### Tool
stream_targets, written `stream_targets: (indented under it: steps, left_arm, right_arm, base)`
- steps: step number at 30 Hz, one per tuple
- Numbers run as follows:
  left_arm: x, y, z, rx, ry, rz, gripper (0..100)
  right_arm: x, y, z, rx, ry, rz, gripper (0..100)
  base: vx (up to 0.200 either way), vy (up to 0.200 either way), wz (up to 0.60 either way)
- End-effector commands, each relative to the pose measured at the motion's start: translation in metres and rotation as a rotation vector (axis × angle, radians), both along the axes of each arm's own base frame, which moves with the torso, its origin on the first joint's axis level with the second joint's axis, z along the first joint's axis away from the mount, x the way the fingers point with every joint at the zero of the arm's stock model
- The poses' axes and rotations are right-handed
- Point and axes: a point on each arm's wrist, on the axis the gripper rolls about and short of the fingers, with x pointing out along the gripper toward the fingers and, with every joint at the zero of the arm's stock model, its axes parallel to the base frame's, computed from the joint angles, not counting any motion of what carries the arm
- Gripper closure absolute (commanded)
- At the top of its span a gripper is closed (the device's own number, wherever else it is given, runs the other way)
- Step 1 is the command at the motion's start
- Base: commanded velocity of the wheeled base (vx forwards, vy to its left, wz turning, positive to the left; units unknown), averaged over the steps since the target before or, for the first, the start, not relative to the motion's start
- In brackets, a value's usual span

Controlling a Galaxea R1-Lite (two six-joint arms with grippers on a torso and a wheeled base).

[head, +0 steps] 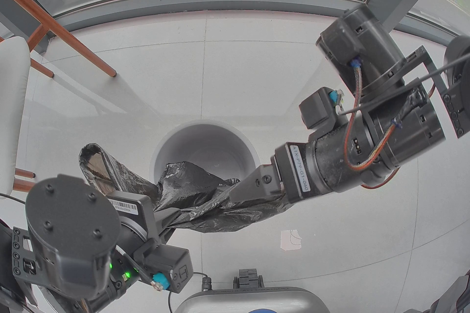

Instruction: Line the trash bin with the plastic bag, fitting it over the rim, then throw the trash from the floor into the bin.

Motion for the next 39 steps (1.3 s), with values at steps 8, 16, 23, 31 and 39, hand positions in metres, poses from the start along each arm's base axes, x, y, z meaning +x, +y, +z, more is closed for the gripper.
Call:
stream_targets:
  steps: [8,16,23,31,39]
  left_arm:
    - [0.0,-0.001,-0.002,0.004,0.003,-0.002,100]
    - [0.0,0.0,-0.001,0.0,0.002,-0.001,100]
    - [0.0,-0.001,-0.001,-0.005,0.006,0.002,100]
    - [0.0,-0.001,-0.002,-0.037,0.021,0.019,100]
    - [0.0,-0.001,-0.002,-0.038,0.02,0.019,100]
  right_arm:
    - [0.003,0.005,-0.006,-0.021,-0.003,-0.014,0]
    - [0.003,-0.014,-0.01,-0.076,-0.036,0.021,0]
    - [0.011,-0.048,-0.022,-0.151,-0.049,0.017,0]
    - [0.019,-0.054,-0.041,-0.125,-0.077,0.001,0]
    - [0.03,-0.052,-0.052,-0.105,-0.092,-0.008,0]
  base:
    - [0.0,0.0,0.0]
    - [0.0,0.0,0.0]
    - [0.0,0.0,0.0]
    - [0.0,0.0,0.0]
    - [0.0,0.0,0.0]
